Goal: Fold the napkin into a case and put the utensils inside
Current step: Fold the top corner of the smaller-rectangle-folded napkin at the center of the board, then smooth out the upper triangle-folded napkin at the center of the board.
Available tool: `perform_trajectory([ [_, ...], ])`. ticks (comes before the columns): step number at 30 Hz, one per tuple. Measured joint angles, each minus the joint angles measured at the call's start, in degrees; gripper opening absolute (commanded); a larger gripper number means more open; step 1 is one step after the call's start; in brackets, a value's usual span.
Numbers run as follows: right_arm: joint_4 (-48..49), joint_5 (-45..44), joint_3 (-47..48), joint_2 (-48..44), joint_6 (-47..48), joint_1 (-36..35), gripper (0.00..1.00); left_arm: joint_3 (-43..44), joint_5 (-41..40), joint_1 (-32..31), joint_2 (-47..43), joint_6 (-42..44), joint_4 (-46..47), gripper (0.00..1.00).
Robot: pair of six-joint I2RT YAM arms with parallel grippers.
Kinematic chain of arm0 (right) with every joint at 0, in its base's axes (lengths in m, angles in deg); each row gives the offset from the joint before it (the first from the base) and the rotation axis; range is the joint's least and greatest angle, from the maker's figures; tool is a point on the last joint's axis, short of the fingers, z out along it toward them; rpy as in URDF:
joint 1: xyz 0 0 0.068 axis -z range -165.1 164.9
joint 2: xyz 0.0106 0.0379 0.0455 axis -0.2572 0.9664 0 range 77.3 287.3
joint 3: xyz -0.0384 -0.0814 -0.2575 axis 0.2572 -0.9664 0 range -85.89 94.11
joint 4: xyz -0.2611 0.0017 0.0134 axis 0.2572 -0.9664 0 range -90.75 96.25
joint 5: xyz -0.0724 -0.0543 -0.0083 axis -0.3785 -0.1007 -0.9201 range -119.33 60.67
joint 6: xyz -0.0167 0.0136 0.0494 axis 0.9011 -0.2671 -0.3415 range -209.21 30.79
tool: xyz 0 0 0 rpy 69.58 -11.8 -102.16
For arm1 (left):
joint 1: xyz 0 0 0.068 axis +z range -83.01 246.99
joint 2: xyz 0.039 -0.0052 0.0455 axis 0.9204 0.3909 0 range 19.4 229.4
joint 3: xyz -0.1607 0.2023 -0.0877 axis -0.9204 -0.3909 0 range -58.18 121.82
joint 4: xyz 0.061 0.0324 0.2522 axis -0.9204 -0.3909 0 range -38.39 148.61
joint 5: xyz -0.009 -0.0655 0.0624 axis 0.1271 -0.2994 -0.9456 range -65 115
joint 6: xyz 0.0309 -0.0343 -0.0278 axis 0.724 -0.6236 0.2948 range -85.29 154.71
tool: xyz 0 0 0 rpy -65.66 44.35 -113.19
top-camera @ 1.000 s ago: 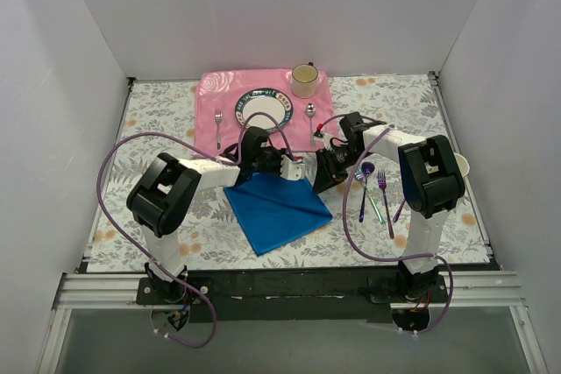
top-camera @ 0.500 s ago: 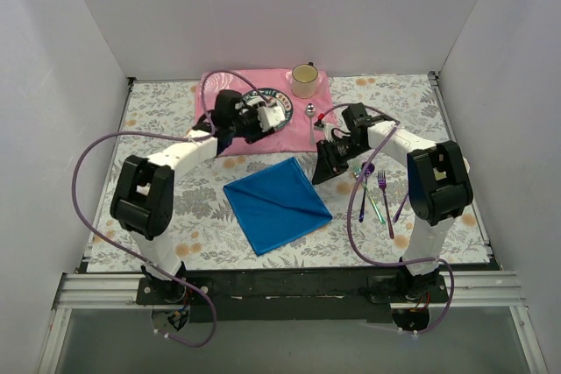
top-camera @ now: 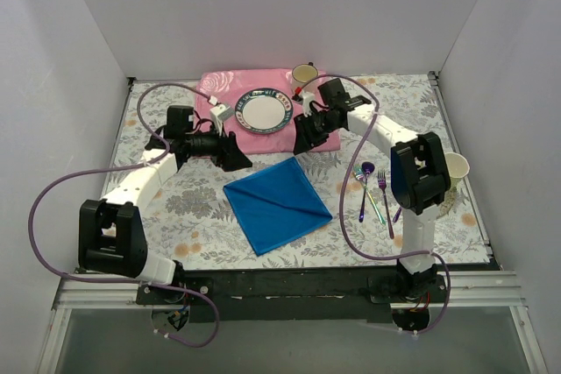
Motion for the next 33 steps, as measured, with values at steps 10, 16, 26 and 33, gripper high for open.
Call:
perform_trajectory([
  [10, 0.4, -5.6, 5.8, 8.4, 0.1, -3.5, 0.48, -11.5, 7.4, 0.5, -3.8, -15.6, 5.3, 0.63],
  [16, 0.4, -6.4, 6.7, 9.6, 0.3, -4.1, 0.48, -11.9, 8.1, 0.5, -4.4, -17.9, 8.3, 0.63],
  [26, 0.5, -6.3, 7.2, 10.8, 0.5, -5.0, 0.46, -13.2, 8.1, 0.5, -4.4, -21.5, 11.9, 0.63],
  [33, 0.5, -6.3, 7.6, 13.0, 0.5, -5.4, 0.38, -13.3, 8.1, 0.5, -4.4, -22.4, 13.1, 0.63],
])
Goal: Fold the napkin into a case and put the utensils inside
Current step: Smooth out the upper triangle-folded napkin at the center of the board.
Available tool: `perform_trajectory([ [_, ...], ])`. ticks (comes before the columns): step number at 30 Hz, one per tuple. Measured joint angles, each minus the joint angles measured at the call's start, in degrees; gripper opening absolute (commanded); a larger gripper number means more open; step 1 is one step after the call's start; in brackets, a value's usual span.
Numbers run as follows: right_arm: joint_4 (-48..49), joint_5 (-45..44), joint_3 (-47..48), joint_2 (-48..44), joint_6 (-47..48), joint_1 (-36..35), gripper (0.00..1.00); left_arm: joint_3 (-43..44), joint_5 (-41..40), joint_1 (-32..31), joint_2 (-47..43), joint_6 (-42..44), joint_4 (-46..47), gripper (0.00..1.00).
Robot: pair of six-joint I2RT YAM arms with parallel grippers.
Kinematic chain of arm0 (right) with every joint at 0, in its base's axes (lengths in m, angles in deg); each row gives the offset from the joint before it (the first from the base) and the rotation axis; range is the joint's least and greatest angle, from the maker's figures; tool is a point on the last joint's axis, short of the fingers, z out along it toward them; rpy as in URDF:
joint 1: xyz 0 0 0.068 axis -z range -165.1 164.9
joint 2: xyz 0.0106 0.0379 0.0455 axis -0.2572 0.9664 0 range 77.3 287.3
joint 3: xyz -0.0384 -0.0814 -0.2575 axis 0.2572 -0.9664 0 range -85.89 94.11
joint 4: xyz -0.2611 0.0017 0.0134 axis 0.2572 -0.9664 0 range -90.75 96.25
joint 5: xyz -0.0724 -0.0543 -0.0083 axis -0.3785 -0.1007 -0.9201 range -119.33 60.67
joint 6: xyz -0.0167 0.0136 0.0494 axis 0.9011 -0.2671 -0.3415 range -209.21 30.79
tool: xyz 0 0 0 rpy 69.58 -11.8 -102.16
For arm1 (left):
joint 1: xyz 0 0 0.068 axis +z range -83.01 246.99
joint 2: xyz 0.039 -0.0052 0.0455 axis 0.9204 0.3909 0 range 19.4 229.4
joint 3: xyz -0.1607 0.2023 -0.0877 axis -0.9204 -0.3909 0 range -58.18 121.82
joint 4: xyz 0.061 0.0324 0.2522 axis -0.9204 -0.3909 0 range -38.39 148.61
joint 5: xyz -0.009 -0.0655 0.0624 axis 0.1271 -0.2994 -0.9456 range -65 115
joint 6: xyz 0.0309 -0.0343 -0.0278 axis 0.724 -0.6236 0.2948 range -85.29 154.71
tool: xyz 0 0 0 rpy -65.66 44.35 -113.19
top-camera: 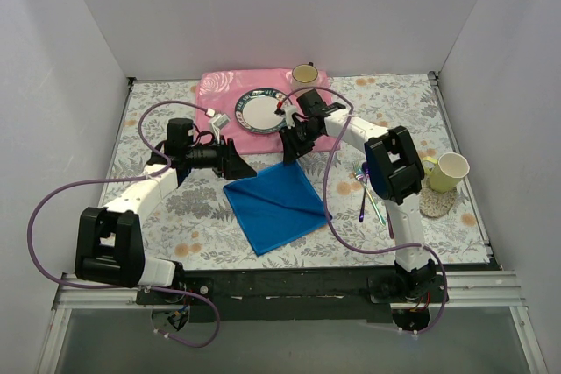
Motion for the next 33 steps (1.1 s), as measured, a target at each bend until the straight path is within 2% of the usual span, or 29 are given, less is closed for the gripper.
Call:
perform_trajectory([
  [4, 0.1, 0.0, 0.0, 0.1, 0.0, 0.0, 0.32, -0.9, 0.0, 0.0, 0.0, -1.0, 1.0, 0.62],
  [6, 0.0, 0.0, 0.0, 0.1, 0.0, 0.0, 0.23, -1.6, 0.0, 0.0, 0.0, -1.7, 1.7, 0.62],
  [8, 0.1, -0.1, 0.0, 0.1, 0.2, 0.0, 0.2, -2.3, 0.0, 0.0, 0.0, -2.5, 2.3, 0.61],
  [12, 0.1, -0.7, 0.0, 0.1, 0.2, 0.0, 0.03, -3.1, -0.1, 0.0, 0.1, -4.0, 3.5, 0.61],
  [13, 0.1, -0.9, 0.0, 0.1, 0.2, 0.0, 0.01, -3.2, -0.1, 0.0, 0.2, -4.5, 4.0, 0.61],
  [21, 0.2, -2.7, 0.0, 0.0, 0.2, 0.0, 0.01, -4.9, -0.3, 0.0, 2.9, -9.7, 9.2, 0.56],
  [30, 0.2, -3.0, 0.0, -0.1, 0.2, 0.0, 0.01, -4.0, -1.1, -0.1, 13.2, -16.7, 11.9, 0.47],
  [33, 0.2, -3.1, 0.0, -0.1, 0.2, 0.0, 0.01, -2.8, -1.1, -0.7, 16.8, -19.4, 12.1, 0.5],
])
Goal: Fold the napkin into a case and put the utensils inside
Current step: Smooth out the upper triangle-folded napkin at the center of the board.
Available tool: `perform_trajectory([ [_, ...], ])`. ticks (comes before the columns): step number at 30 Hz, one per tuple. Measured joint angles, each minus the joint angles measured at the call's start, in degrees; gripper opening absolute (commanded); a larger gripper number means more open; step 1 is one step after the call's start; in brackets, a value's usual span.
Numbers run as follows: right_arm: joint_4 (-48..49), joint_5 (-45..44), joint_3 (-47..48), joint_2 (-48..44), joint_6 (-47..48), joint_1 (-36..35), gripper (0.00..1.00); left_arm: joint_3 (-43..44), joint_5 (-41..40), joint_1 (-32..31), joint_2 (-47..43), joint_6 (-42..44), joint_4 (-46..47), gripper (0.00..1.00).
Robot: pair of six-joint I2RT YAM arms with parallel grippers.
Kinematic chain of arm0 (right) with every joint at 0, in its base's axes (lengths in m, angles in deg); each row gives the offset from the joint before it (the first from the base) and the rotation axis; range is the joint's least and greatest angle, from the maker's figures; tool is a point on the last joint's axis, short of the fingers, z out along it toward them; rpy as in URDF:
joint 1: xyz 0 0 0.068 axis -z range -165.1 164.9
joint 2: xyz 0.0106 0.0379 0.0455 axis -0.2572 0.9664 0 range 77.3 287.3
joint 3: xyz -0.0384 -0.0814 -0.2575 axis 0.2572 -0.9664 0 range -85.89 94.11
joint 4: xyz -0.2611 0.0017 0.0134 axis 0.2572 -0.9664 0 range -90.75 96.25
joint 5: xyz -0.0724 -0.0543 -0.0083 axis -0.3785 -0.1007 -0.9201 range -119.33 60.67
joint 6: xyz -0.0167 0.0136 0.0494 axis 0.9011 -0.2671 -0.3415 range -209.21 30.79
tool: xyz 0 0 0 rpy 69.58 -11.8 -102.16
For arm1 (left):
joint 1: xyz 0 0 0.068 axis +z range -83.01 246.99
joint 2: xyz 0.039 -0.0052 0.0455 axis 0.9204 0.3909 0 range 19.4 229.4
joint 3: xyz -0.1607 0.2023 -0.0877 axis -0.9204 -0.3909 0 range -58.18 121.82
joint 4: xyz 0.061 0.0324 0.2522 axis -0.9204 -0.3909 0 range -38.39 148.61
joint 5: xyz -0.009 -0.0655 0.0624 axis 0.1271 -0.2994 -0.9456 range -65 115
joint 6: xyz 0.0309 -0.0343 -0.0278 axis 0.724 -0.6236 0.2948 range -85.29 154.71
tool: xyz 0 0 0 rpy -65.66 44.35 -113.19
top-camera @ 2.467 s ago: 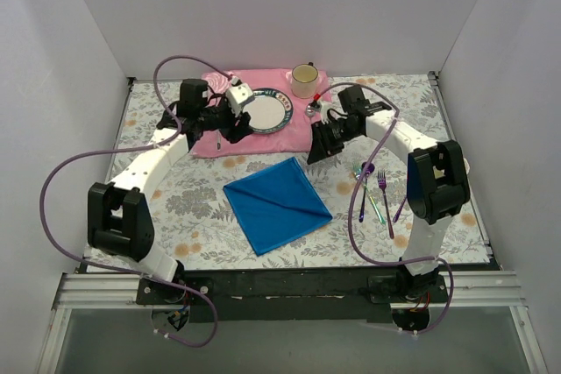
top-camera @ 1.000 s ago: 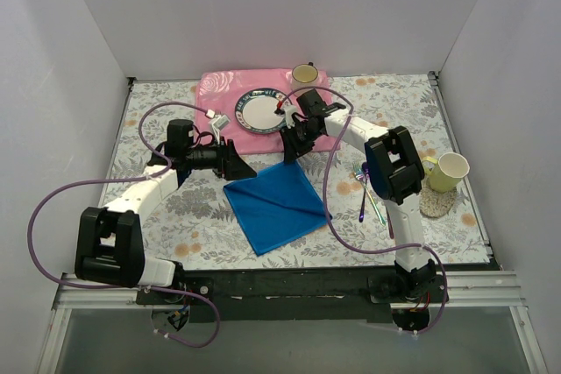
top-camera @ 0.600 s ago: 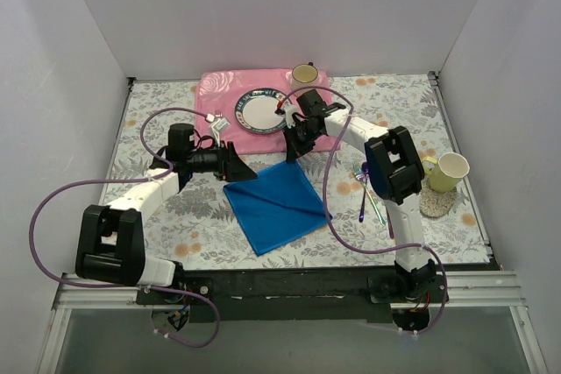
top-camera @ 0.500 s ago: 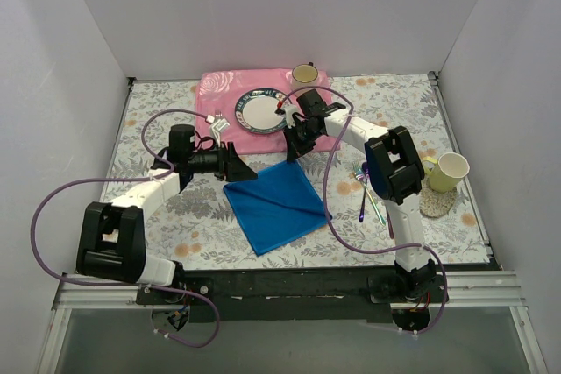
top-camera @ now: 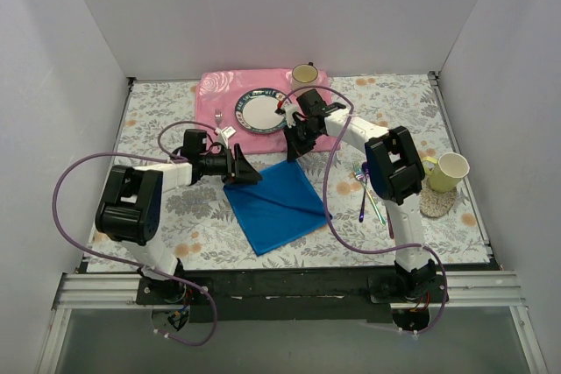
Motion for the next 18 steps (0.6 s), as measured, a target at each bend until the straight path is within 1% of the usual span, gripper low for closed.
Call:
perform_trajectory([
  [3, 0.0, 0.0, 0.0, 0.0, 0.0, 0.0, 0.01, 0.0, 1.0, -0.8, 1.9, -4.1, 2.3, 0.57],
  [5, 0.0, 0.0, 0.0, 0.0, 0.0, 0.0, 0.01, -0.9, 2.1, -1.1, 2.9, -8.3, 6.7, 0.61],
  [6, 0.0, 0.0, 0.0, 0.0, 0.0, 0.0, 0.01, -2.0, 2.6, -1.2, 3.1, -10.8, 9.7, 0.65],
  [7, 0.0, 0.0, 0.0, -0.1, 0.0, 0.0, 0.01, -3.3, 2.9, -1.3, 3.3, -13.5, 13.1, 0.74],
  [9, 0.0, 0.0, 0.0, -0.2, 0.0, 0.0, 0.01, -5.9, 3.4, -1.6, 3.6, -18.1, 19.0, 0.78],
  [11, 0.0, -0.1, -0.2, -0.6, 0.0, 0.0, 0.01, -7.3, 3.5, -1.8, 4.0, -21.7, 23.1, 0.88],
  [13, 0.2, -0.2, -0.7, -1.1, 0.1, 0.0, 0.01, -7.8, 3.3, -2.4, 4.7, -25.0, 28.0, 0.91],
  [14, 0.2, -0.2, -1.0, -1.4, 0.1, 0.0, 0.01, -7.8, 3.2, -2.7, 4.9, -25.8, 29.4, 0.95],
  [18, 0.4, -0.3, -1.0, -1.5, 0.2, 0.0, 0.01, -8.5, 2.9, -3.7, 6.3, -29.8, 36.2, 0.97],
])
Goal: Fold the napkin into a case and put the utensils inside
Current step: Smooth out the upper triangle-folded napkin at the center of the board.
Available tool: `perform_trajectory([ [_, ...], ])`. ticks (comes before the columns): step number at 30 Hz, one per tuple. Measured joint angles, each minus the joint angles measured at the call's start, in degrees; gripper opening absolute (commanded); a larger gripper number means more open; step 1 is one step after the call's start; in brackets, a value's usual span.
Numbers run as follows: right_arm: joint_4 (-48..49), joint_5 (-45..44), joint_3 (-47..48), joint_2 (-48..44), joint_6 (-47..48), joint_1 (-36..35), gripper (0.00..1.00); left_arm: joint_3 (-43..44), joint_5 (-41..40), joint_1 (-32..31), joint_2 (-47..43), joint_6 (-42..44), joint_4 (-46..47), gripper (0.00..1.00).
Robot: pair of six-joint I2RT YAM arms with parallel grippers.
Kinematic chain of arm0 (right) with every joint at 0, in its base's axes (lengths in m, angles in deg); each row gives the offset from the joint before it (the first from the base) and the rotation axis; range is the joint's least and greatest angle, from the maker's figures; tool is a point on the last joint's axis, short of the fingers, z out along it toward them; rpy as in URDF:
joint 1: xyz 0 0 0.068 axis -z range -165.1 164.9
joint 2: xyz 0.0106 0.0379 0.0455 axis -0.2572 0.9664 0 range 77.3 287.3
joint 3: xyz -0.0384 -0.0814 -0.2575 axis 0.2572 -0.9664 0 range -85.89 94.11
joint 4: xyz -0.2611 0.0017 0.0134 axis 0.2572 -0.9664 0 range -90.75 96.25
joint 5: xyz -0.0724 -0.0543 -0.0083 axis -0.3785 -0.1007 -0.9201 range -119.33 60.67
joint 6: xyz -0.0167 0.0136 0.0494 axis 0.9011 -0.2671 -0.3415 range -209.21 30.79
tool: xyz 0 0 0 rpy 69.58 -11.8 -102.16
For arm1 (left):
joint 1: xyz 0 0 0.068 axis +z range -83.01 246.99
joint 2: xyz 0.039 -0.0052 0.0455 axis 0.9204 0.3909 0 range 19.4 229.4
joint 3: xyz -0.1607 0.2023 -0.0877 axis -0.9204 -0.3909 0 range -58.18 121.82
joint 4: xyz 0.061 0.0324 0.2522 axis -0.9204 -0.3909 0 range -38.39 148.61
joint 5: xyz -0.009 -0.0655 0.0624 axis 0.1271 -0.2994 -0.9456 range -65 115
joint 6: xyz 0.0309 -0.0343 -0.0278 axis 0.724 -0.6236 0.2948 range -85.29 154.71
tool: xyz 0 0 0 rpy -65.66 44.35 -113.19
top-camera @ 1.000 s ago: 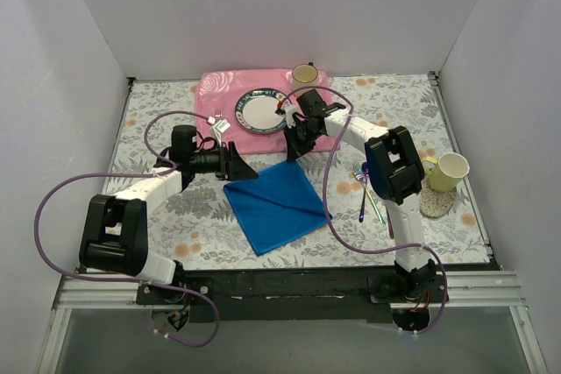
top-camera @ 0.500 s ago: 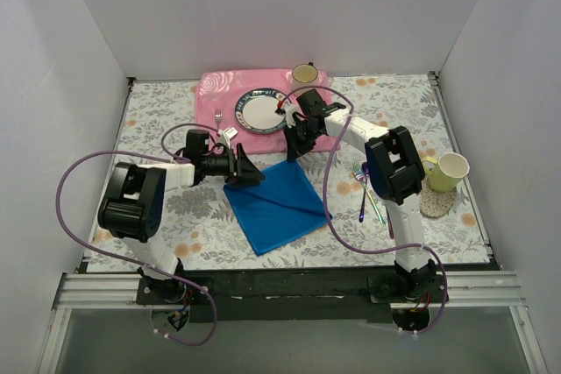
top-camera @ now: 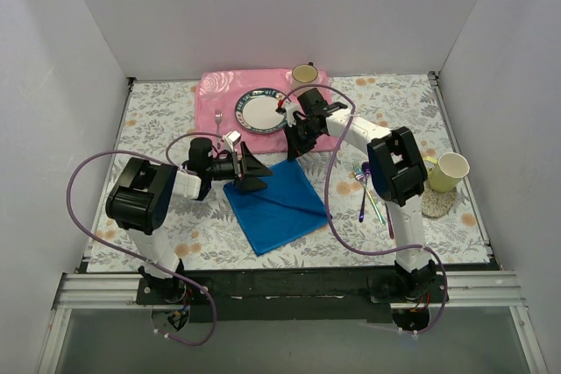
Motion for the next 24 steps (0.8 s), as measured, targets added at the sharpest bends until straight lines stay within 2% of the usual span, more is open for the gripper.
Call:
perform_trajectory([
  [5, 0.3, -0.2, 0.0, 0.0, 0.0, 0.0, 0.01, -0.1, -0.4, -0.4, 2.8, -2.1, 3.6, 0.95],
  [12, 0.8, -0.7, 0.0, 0.0, 0.0, 0.0, 0.01, -0.2, -0.6, -0.4, 4.7, -3.9, 7.1, 0.87],
  [20, 0.8, -0.8, 0.0, 0.0, 0.0, 0.0, 0.01, -0.2, -1.7, -0.4, 7.1, -4.5, 6.9, 0.83],
  [22, 0.8, -0.8, 0.0, 0.0, 0.0, 0.0, 0.06, -0.2, -2.1, -0.3, 7.9, -4.5, 6.6, 0.82],
  [24, 0.8, -0.9, 0.0, 0.0, 0.0, 0.0, 0.14, -0.1, -2.4, -0.2, 8.9, -4.0, 5.5, 0.81],
])
